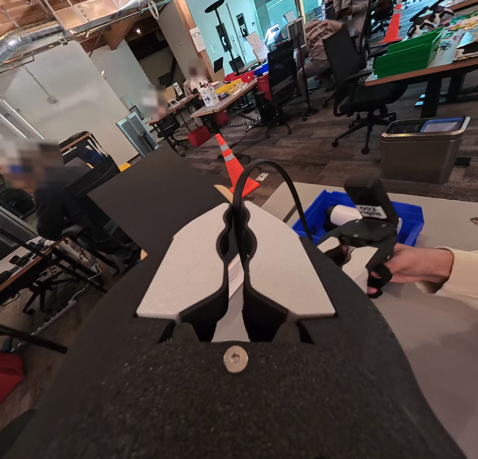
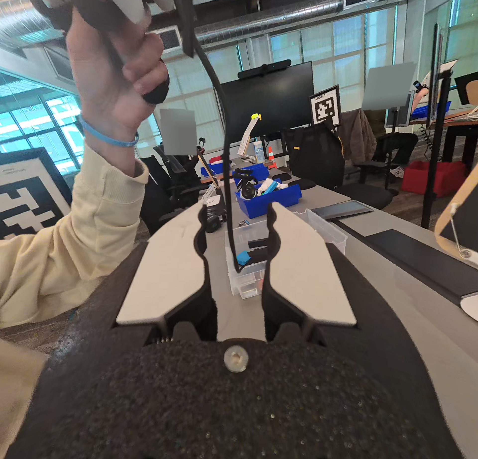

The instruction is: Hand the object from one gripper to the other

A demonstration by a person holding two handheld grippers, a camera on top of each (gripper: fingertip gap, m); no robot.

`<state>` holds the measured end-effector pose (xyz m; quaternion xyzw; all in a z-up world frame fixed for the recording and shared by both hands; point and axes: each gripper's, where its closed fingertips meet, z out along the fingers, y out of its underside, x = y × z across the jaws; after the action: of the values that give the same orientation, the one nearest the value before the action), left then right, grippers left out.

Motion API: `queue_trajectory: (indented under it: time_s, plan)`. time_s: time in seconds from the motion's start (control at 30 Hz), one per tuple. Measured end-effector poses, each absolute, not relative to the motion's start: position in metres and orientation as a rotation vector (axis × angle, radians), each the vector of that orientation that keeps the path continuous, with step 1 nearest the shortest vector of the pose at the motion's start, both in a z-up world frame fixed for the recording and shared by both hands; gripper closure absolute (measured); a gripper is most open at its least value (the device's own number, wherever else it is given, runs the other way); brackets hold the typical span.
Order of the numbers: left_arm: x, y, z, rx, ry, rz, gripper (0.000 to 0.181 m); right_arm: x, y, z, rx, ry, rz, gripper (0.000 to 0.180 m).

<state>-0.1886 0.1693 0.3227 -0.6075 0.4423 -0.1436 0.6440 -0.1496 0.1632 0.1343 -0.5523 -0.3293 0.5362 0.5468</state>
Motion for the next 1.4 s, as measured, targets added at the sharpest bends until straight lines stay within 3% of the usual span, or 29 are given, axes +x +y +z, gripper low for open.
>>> queue_trajectory:
  time_s: [0.37,0.4,0.5,0.73,0.77,0.8,0.83,0.93,0.97,1.0,1.03,1.4]
  plan:
    - [-0.135,0.144,0.330,-1.334,1.052,-0.433,0.175,-0.169,0.166,0.162,-1.257,-0.774,1.269,0.130]
    - [-0.132,0.142,0.333,-1.326,1.054,-0.436,0.175,-0.167,0.167,0.166,-1.250,-0.768,1.263,0.133]
    - [-0.127,0.135,0.342,-1.305,1.060,-0.438,0.175,-0.162,0.160,0.174,-1.208,-0.818,1.237,0.180]
    - [-0.133,0.130,0.354,-1.286,1.043,-0.435,0.176,-0.150,0.143,0.183,-1.167,-0.856,1.234,0.180]
    - [-0.134,0.132,0.354,-1.289,1.041,-0.432,0.176,-0.148,0.139,0.186,-1.141,-0.850,1.252,0.165]
    - [-0.135,0.133,0.355,-1.291,1.041,-0.426,0.175,-0.147,0.136,0.188,-1.139,-0.832,1.279,0.139]
    - [-0.135,0.134,0.356,-1.292,1.045,-0.425,0.176,-0.147,0.131,0.190,-1.139,-0.833,1.321,0.127]
    - [-0.131,0.132,0.361,-1.283,1.051,-0.452,0.176,-0.146,0.134,0.189,-1.163,-0.830,1.281,0.125]
    - [-0.130,0.131,0.362,-1.280,1.052,-0.456,0.176,-0.145,0.138,0.189,-1.168,-0.839,1.217,0.133]
    - [-0.128,0.131,0.364,-1.278,1.054,-0.452,0.176,-0.146,0.133,0.190,-1.142,-0.896,1.205,0.171]
    - [-0.128,0.131,0.365,-1.275,1.055,-0.443,0.176,-0.145,0.133,0.192,-1.145,-0.911,1.208,0.180]
    - [-0.169,0.144,0.365,-1.308,0.984,-0.372,0.176,-0.139,0.135,0.190,-1.261,-0.981,1.137,0.180]
